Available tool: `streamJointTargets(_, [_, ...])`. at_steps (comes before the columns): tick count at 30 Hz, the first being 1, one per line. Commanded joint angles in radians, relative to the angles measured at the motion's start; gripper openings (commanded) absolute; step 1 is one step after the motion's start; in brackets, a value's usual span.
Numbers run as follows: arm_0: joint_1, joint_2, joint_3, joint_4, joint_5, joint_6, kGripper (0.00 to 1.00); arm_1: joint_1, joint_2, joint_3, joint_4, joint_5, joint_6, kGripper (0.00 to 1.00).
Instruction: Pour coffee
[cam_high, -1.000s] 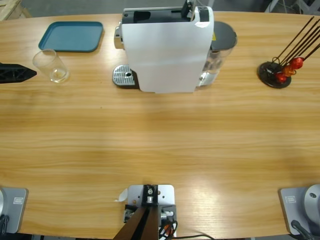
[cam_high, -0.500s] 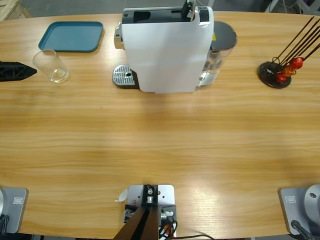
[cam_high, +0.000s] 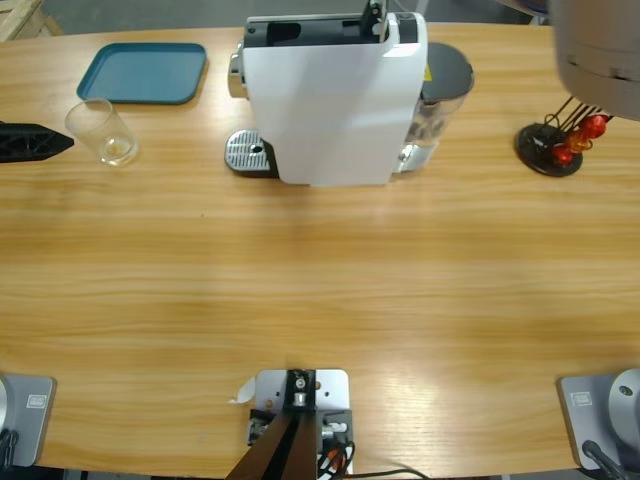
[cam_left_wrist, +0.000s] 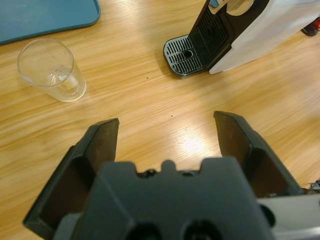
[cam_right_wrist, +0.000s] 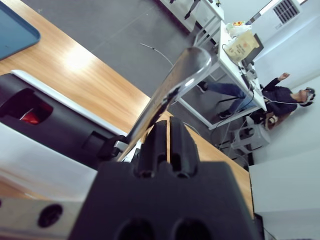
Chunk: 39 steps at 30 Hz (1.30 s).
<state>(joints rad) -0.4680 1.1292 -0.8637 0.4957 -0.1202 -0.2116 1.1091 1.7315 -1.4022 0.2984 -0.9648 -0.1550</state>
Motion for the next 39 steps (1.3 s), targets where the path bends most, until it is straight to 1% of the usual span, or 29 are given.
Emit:
streamJointTargets(1, [-0.009, 0.015, 0.031, -0.012, -0.018, -0.008, 0.821, 0.011, 0.072, -0.020, -0.028, -0.043, -0.074, 0.000])
streamJointTargets(10, [-0.009, 0.020, 0.032, -0.016, -0.019, -0.008, 0.821, 0.011, 0.112, -0.061, -0.038, -0.044, -0.122, 0.000])
streamJointTargets(17, [-0.009, 0.023, 0.033, -0.018, -0.019, -0.009, 0.821, 0.011, 0.174, -0.132, -0.040, -0.024, -0.169, 0.000])
streamJointTargets(26, [-0.009, 0.024, 0.032, -0.019, -0.019, -0.009, 0.821, 0.012, 0.227, -0.143, -0.037, 0.028, -0.166, 0.000])
streamJointTargets(33, [-0.009, 0.026, 0.031, -0.019, -0.021, -0.009, 0.821, 0.050, 0.272, -0.144, -0.024, 0.070, -0.141, 0.000])
streamJointTargets(39, [-0.009, 0.024, 0.032, -0.018, -0.021, -0.011, 0.821, 0.053, 0.281, -0.147, 0.007, 0.093, -0.113, 0.000])
